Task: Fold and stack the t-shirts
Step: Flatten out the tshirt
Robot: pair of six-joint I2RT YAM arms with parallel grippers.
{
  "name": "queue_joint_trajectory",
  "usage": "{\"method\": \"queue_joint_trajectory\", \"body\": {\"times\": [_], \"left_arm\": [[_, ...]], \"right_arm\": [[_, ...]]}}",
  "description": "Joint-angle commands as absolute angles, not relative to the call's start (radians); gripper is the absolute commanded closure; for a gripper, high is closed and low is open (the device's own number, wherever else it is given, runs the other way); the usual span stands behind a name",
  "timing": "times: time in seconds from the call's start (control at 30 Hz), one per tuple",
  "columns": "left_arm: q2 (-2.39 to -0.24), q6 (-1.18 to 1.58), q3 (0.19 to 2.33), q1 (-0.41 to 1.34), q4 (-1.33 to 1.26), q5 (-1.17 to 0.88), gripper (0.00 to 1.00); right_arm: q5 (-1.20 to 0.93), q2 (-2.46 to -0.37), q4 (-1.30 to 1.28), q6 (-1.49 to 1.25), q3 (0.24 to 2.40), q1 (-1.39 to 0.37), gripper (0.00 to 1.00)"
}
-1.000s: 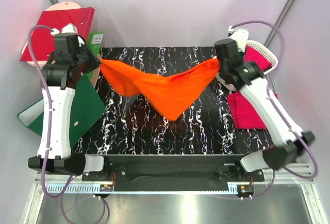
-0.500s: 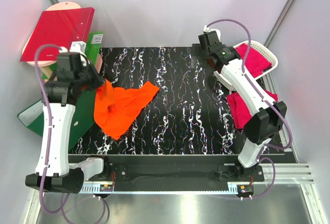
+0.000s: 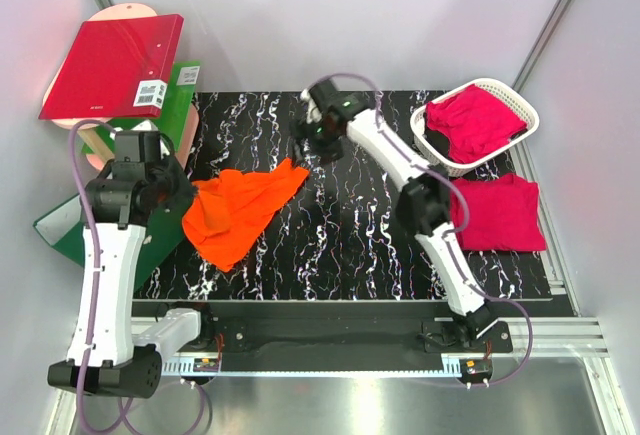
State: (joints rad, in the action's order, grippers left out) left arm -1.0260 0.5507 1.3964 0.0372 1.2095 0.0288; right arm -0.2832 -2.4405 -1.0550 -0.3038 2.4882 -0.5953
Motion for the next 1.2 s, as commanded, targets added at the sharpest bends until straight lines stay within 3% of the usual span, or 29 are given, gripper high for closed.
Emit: {"method": "queue_joint_trajectory", "body": {"times": [0.0,0.33,0.73,1.0,1.1,1.17], "left_arm": [[-1.031,0.555,1.503,0.034,1.187,0.135,1.00],[-1.057,0.529,1.517,0.034,1.172,0.110,1.00],[-1.052,0.499,1.476,0.034,1.173,0.064,1.00],[-1.058,0.505,1.442,0.034,1.169,0.019,1.00],[-1.055,0.509,1.430,0.034,1.158,0.008,1.00],[-1.060,0.511,1.431,0.034,1.157,0.008,1.00]], "right_arm": [[-0.388,-2.516,-1.183,-0.322,2.648,-0.647,0.11],[-0.284,-2.542,-1.042,-0.307,2.536,-0.672,0.11],[-0.182,-2.660,-0.744,-0.376,2.606,-0.664,0.10],[-0.163,-2.750,-0.730,-0.478,2.671,-0.657,0.12],[-0.156,-2.758,-0.727,-0.489,2.663,-0.657,0.15],[-0.163,-2.764,-0.724,-0.491,2.668,-0.657,0.29]]}}
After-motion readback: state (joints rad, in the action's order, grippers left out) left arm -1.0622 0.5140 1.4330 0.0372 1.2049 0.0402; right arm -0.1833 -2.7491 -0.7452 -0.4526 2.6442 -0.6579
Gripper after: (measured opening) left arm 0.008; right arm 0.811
